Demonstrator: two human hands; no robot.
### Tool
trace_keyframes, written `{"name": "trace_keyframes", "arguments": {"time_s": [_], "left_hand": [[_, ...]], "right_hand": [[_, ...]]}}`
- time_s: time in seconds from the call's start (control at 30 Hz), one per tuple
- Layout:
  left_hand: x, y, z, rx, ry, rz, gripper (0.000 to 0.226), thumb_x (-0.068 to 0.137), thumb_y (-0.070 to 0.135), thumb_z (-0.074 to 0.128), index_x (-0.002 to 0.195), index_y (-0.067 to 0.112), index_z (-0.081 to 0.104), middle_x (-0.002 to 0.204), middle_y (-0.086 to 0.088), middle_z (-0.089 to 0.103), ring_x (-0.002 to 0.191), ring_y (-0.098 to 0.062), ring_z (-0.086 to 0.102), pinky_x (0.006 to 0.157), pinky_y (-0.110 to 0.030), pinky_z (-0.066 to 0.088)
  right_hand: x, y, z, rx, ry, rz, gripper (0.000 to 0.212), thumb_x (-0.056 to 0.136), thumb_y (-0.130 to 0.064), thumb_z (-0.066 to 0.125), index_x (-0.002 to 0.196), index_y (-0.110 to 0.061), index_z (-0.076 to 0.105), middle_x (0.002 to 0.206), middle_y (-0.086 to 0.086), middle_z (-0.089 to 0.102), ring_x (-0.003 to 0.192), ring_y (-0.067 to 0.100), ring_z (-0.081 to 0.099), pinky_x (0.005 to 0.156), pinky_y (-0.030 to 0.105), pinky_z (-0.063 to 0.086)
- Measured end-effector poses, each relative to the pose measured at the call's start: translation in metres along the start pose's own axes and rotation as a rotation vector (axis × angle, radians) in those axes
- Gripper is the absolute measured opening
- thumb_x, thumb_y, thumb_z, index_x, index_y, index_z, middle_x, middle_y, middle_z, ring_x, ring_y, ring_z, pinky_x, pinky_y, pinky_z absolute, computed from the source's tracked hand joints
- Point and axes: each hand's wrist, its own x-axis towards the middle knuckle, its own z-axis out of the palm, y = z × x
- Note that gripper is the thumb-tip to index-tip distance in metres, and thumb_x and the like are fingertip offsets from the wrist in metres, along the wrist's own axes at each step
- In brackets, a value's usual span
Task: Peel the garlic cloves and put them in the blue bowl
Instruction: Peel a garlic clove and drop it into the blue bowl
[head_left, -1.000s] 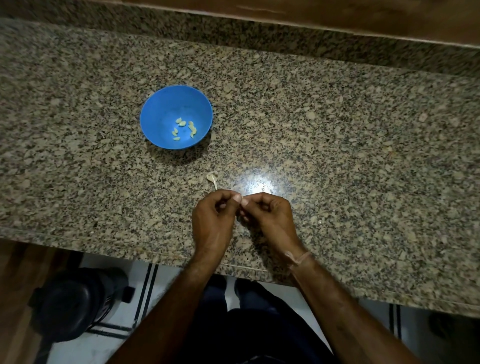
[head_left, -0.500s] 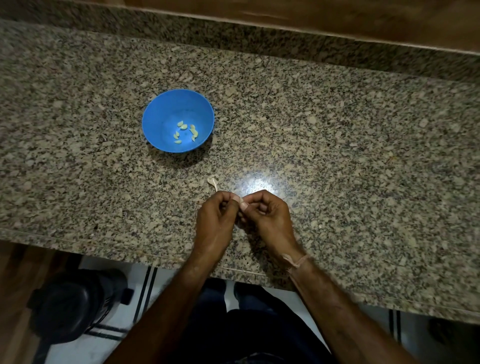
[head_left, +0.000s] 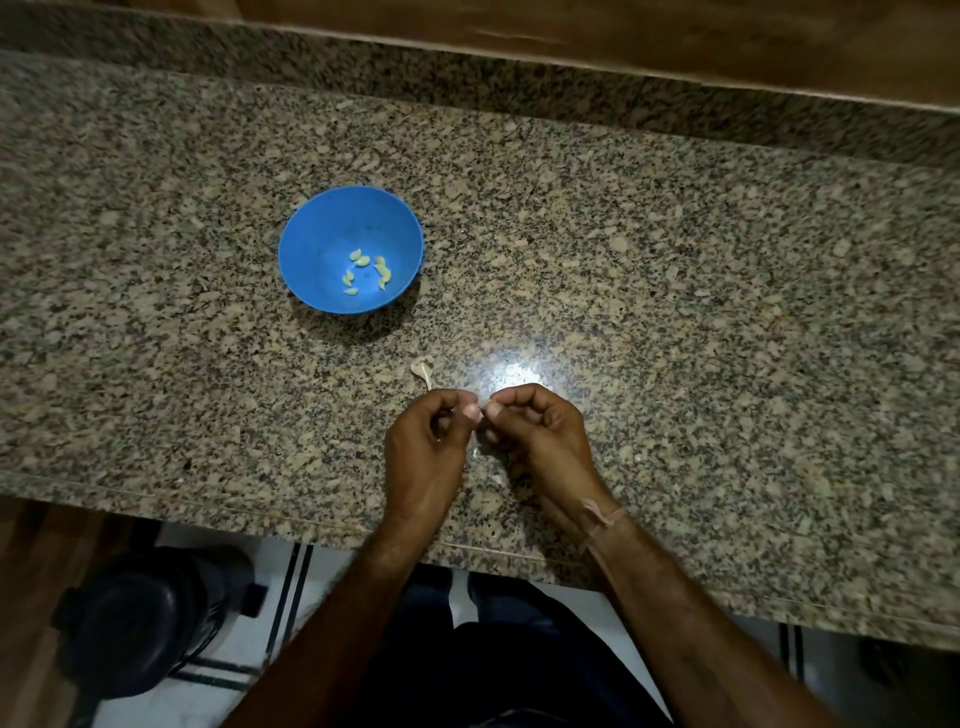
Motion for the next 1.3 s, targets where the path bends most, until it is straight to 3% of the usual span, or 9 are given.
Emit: {"name": "trace_keyframes", "arguments": {"time_s": [0.1,0.27,0.43,0.63,0.87,1.03,1.17,1.3], "left_hand": [[-0.001,0.000,0.001,-0.010,0.009,0.007,0.006,0.097,0.020,0.071,0.099,0.021,0.076,0.091,0.012,0.076,0.084,-0.004,0.070,0.073,-0.022,0.057],[-0.001,0.002,-0.003,-0.029,-0.003,-0.002,0.004,0.095,0.022,0.074,0.096,0.022,0.078,0.087,0.012,0.076,0.082,-0.003,0.070,0.074,-0.023,0.058],[0.000,0.000,-0.007,0.020,-0.053,0.045,0.005,0.095,0.025,0.073,0.093,0.023,0.077,0.086,0.011,0.074,0.082,-0.008,0.069,0.072,-0.025,0.055],[-0.002,0.001,-0.011,0.165,-0.045,0.194,0.005,0.093,0.024,0.076,0.098,0.024,0.076,0.096,0.014,0.070,0.084,-0.004,0.067,0.069,-0.019,0.052],[-0.002,0.001,-0.011,0.190,-0.023,0.262,0.011,0.092,0.037,0.074,0.097,0.028,0.077,0.095,0.016,0.070,0.087,-0.008,0.065,0.074,-0.037,0.055],[-0.003,0.003,-0.009,0.248,-0.011,0.302,0.004,0.093,0.026,0.073,0.095,0.029,0.074,0.096,0.017,0.068,0.096,-0.011,0.061,0.077,-0.026,0.049],[-0.003,0.003,-0.008,0.280,0.019,0.321,0.004,0.096,0.021,0.070,0.098,0.024,0.072,0.098,0.013,0.066,0.097,-0.011,0.057,0.076,-0.007,0.036],[-0.004,-0.002,-0.001,0.147,0.016,0.221,0.005,0.102,0.021,0.062,0.100,0.022,0.066,0.099,0.008,0.065,0.091,-0.008,0.060,0.074,-0.022,0.047]], "right_hand": [[-0.001,-0.003,0.000,0.023,0.000,0.037,0.007,0.093,-0.001,0.073,0.100,0.002,0.072,0.088,0.019,0.074,0.077,0.024,0.067,0.086,0.048,0.056],[0.000,-0.004,-0.006,-0.117,0.004,-0.035,0.012,0.091,-0.006,0.078,0.100,0.001,0.074,0.097,0.026,0.075,0.091,0.038,0.072,0.094,0.058,0.060],[0.004,-0.008,-0.010,-0.355,-0.013,-0.176,0.007,0.089,-0.011,0.082,0.095,-0.008,0.078,0.090,0.010,0.078,0.090,0.036,0.075,0.088,0.055,0.062],[0.001,-0.006,-0.009,-0.165,-0.026,-0.059,0.013,0.088,-0.012,0.081,0.097,-0.003,0.077,0.097,0.025,0.077,0.099,0.052,0.071,0.093,0.068,0.056],[0.002,-0.010,-0.012,-0.299,-0.035,-0.108,0.012,0.088,-0.012,0.083,0.095,-0.005,0.077,0.094,0.017,0.078,0.097,0.041,0.073,0.093,0.059,0.059],[0.000,-0.007,-0.010,-0.162,-0.052,-0.012,0.016,0.092,-0.006,0.077,0.103,0.005,0.070,0.098,0.028,0.074,0.091,0.036,0.074,0.095,0.059,0.059],[-0.002,-0.007,-0.002,-0.031,-0.048,0.062,0.014,0.096,-0.001,0.070,0.109,0.004,0.071,0.100,0.022,0.076,0.089,0.027,0.071,0.088,0.041,0.061],[-0.001,-0.003,0.000,0.068,-0.012,0.136,0.016,0.095,0.000,0.070,0.111,0.004,0.072,0.095,0.017,0.077,0.087,0.021,0.073,0.082,0.028,0.063]]}}
